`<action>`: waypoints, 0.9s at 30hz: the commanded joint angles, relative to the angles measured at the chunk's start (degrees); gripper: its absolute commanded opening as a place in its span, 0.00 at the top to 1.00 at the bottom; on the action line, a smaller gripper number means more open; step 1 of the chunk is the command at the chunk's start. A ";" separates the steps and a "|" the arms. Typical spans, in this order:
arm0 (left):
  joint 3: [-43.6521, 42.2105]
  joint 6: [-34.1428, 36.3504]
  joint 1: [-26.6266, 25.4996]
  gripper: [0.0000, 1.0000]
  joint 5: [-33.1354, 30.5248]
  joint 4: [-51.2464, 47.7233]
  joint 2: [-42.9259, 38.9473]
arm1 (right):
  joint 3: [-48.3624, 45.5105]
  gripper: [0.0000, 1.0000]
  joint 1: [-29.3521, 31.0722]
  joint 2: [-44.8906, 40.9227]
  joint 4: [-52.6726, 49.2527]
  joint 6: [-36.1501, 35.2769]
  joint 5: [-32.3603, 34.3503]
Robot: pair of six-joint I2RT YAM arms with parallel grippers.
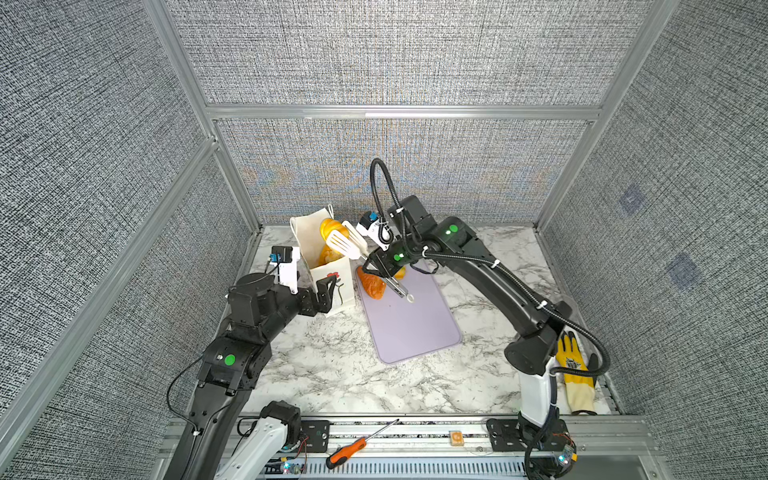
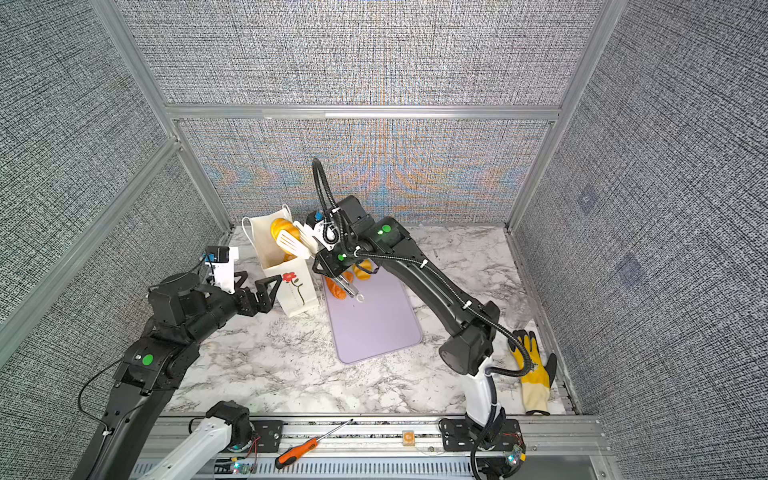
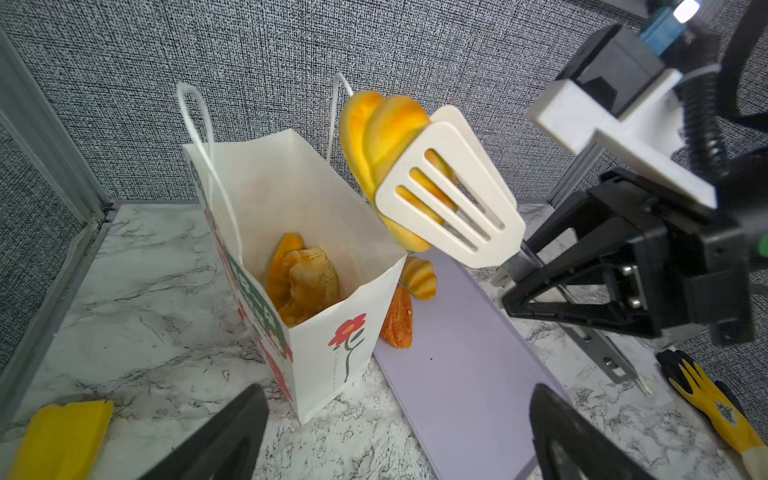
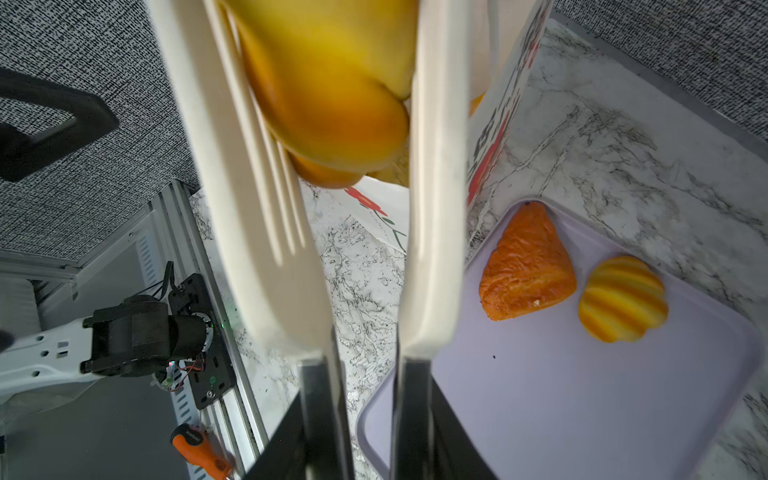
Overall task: Place the fake bread into the paper bag
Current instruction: 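Lift the striped croissant with the tongs toward the paper bag, then lower the croissant into the bag opening and open the tongs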
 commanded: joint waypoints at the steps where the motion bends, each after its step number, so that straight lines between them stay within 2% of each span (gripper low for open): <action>1: -0.31 0.87 0.96 0.00 1.55 -0.64 -0.22 | 1.76 0.65 0.06 1.39 1.91 0.94 -0.72; 15: -2.16 1.18 2.43 0.00 3.20 0.59 1.08 | 6.11 0.64 0.06 7.05 2.78 2.31 0.25; 27: -2.36 1.92 2.47 0.01 2.79 0.57 1.67 | 6.15 0.44 0.14 6.54 1.09 2.06 3.01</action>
